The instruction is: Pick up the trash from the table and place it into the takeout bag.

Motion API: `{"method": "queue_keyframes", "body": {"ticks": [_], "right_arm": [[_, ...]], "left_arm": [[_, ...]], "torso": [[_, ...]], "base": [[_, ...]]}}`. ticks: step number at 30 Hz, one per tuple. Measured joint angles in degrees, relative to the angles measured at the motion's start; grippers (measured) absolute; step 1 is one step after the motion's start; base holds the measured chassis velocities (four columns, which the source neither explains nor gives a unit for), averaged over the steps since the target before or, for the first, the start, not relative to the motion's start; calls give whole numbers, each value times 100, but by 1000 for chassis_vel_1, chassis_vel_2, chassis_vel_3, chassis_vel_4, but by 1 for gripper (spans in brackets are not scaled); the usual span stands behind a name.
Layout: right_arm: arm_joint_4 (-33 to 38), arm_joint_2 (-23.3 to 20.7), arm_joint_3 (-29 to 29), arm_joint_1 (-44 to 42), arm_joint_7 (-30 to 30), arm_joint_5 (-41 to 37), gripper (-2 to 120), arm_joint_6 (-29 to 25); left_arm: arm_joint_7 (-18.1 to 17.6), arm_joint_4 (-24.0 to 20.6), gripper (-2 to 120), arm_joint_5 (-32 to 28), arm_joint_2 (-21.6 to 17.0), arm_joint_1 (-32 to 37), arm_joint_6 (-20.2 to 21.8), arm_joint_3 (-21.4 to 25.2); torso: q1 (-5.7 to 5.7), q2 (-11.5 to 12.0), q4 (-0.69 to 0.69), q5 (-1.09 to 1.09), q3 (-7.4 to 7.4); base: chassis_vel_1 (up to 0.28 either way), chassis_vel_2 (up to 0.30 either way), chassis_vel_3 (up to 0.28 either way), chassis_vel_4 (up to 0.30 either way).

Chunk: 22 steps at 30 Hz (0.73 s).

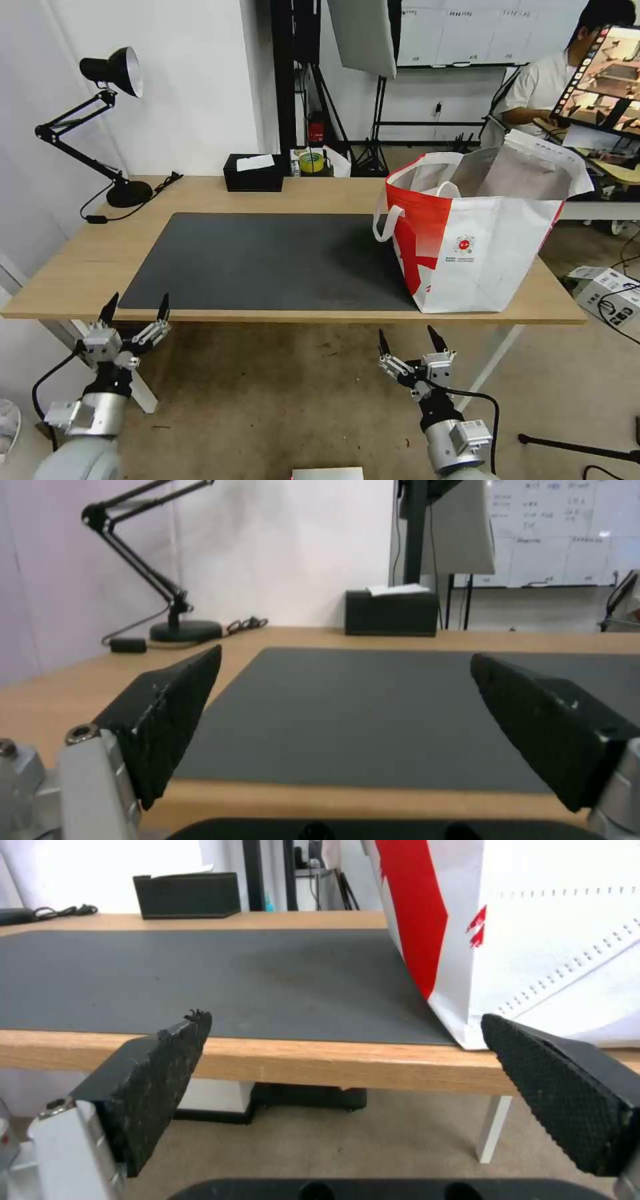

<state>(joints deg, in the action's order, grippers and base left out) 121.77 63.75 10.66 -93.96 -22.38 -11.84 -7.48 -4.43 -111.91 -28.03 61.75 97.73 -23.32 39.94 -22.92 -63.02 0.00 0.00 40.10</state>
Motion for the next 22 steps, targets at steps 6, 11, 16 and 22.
{"method": "queue_keyframes", "body": {"ticks": [6, 11, 16, 22], "right_arm": [[0, 0, 0, 0, 0, 0, 100, 0], [0, 0, 0, 0, 0, 0, 100, 0], [0, 0, 0, 0, 0, 0, 100, 0], [0, 0, 0, 0, 0, 0, 100, 0]], "left_arm": [[37, 25, 100, 157, 190, 278, -134, -38], [43, 35, 100, 181, 205, 306, -148, -48], [45, 37, 100, 182, 204, 299, -148, -56], [47, 40, 100, 181, 196, 288, -149, -61]], "torso": [[0, 0, 0, 0, 0], [0, 0, 0, 0, 0], [0, 0, 0, 0, 0], [0, 0, 0, 0, 1]], "base": [[0, 0, 0, 0], [0, 0, 0, 0], [0, 0, 0, 0], [0, 0, 0, 0]]}}
